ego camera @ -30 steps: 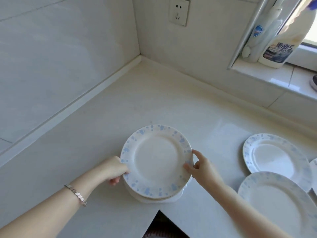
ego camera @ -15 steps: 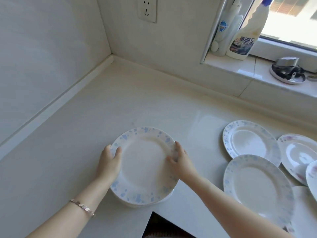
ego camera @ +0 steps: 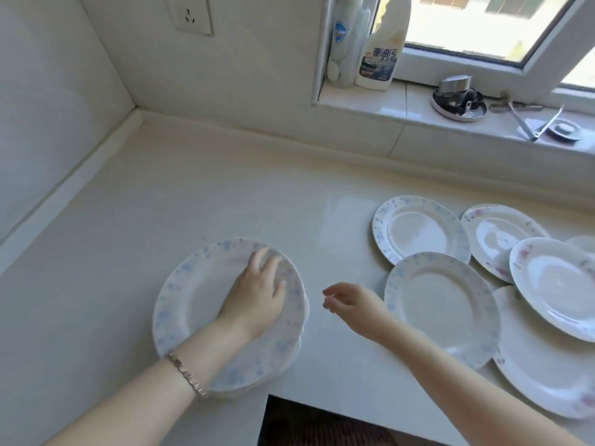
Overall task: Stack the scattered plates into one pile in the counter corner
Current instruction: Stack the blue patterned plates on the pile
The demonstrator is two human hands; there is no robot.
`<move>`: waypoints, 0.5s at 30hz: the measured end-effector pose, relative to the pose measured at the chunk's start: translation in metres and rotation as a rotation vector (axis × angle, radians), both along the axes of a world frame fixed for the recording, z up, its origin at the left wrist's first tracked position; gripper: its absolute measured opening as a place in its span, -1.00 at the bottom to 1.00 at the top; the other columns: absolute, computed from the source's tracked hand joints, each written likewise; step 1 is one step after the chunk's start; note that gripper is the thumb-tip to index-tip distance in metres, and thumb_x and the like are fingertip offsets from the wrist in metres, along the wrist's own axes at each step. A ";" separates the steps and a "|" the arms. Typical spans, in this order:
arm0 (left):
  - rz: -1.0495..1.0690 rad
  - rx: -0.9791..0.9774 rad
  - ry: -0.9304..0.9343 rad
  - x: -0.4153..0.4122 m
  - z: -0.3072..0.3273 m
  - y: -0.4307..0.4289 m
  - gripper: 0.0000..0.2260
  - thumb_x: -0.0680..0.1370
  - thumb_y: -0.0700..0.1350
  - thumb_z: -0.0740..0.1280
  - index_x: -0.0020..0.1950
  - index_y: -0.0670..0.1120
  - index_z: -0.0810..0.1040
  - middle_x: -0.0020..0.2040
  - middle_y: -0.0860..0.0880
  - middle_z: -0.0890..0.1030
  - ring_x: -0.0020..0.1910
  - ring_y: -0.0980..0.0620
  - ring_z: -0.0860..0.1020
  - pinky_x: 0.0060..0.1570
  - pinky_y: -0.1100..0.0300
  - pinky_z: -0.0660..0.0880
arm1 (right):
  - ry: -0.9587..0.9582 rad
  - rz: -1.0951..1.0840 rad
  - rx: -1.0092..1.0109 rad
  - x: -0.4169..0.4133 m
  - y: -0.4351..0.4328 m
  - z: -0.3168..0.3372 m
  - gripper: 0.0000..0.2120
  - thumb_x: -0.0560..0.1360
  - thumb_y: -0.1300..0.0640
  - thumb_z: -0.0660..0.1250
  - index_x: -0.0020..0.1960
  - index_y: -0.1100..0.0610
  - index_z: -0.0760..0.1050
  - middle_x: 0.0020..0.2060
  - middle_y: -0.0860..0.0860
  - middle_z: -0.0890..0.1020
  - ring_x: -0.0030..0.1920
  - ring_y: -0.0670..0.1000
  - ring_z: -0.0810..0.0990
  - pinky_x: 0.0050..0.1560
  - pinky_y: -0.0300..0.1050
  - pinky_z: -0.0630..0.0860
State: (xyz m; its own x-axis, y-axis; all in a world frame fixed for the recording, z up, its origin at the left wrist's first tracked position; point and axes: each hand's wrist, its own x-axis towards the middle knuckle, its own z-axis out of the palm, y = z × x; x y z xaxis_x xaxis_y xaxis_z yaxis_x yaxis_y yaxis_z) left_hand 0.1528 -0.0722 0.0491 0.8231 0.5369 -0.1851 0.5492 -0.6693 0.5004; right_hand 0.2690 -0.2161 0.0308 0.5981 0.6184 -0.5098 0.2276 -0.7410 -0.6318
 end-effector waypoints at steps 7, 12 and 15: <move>-0.189 -0.257 0.183 0.091 -0.019 -0.084 -0.60 0.56 -0.08 0.17 0.39 -0.12 0.32 0.37 -0.11 0.43 0.29 -0.09 0.46 0.25 0.13 0.40 | -0.043 -0.133 -0.023 0.056 -0.099 0.010 -0.87 0.50 0.13 0.25 0.00 -0.03 0.53 -0.28 -0.19 0.61 -0.08 -0.08 0.62 0.08 -0.23 0.47; 0.271 -0.812 0.282 0.150 -0.068 -0.132 -0.51 0.46 0.02 0.33 0.26 -0.30 0.47 0.17 -0.25 0.60 0.12 -0.15 0.60 -0.07 0.14 0.54 | -0.072 -0.218 -0.021 0.096 -0.155 0.009 -0.81 0.49 0.13 0.24 -0.18 -0.16 0.46 -0.42 -0.28 0.63 -0.11 -0.08 0.64 0.01 -0.19 0.53; 0.571 -1.197 0.163 0.165 -0.095 -0.153 -0.64 0.55 -0.05 0.28 0.22 -0.29 0.50 -0.02 -0.13 0.62 -0.31 0.01 0.65 -0.34 0.21 0.59 | -0.038 -0.285 0.024 0.117 -0.186 0.007 -0.83 0.50 0.18 0.26 -0.16 -0.08 0.49 -0.31 -0.13 0.66 -0.14 -0.03 0.62 0.00 -0.22 0.53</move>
